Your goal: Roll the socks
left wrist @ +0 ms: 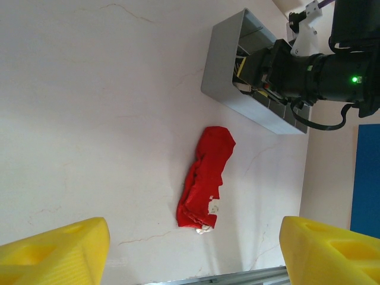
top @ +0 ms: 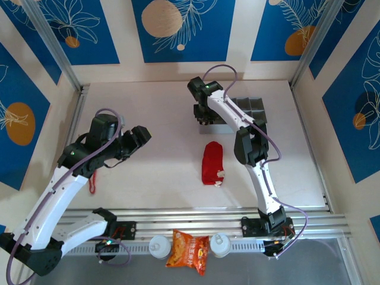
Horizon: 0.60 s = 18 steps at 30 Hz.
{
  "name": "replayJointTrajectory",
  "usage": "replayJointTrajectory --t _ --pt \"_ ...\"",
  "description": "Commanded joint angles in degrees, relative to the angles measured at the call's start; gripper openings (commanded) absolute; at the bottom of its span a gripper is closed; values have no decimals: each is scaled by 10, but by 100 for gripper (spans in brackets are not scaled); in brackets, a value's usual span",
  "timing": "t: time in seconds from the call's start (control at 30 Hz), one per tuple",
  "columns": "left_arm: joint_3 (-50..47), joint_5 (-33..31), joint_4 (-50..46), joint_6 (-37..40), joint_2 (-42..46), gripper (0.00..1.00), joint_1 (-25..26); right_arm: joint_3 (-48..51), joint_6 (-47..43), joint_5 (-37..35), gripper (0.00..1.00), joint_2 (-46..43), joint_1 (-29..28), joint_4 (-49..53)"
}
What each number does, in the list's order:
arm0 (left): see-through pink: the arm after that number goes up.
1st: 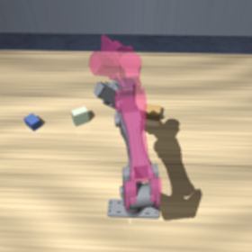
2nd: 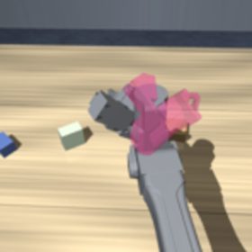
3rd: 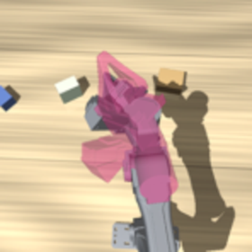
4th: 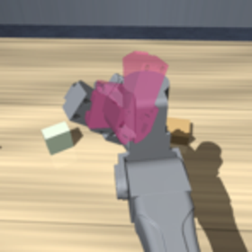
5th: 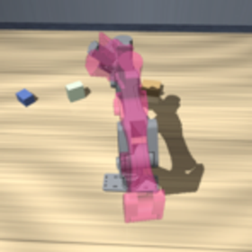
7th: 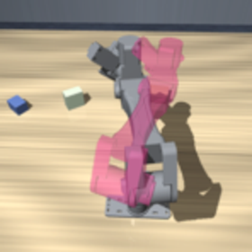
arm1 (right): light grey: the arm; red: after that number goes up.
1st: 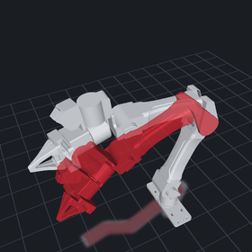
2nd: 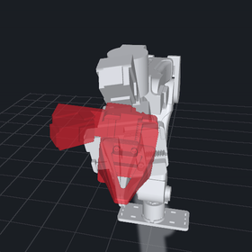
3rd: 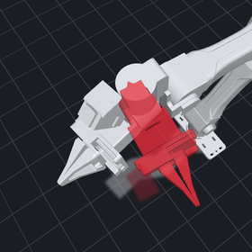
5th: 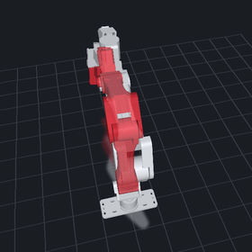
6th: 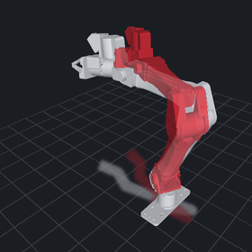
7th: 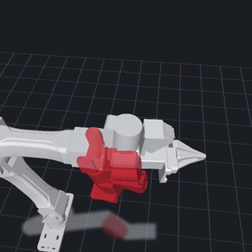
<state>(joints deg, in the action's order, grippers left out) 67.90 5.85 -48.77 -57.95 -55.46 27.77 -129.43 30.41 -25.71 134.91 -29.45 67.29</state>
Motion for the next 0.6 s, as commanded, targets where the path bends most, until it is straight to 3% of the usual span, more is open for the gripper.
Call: replayJointTrajectory --t 0.0,0.3,0.4,0.57 --pt "-4 -6 -13 6 5 75 1 -5 -12 40 0 31 2 16" --pt "-11 -7 -10 -4 12 75 0 16 -10 60 0 31 19 27" --pt "-12 -6 -6 -6 10 75 0 8 -18 54 22 11 13 20" --pt "-19 -1 8 -12 9 74 0 -46 -17 46 33 2 6 43"
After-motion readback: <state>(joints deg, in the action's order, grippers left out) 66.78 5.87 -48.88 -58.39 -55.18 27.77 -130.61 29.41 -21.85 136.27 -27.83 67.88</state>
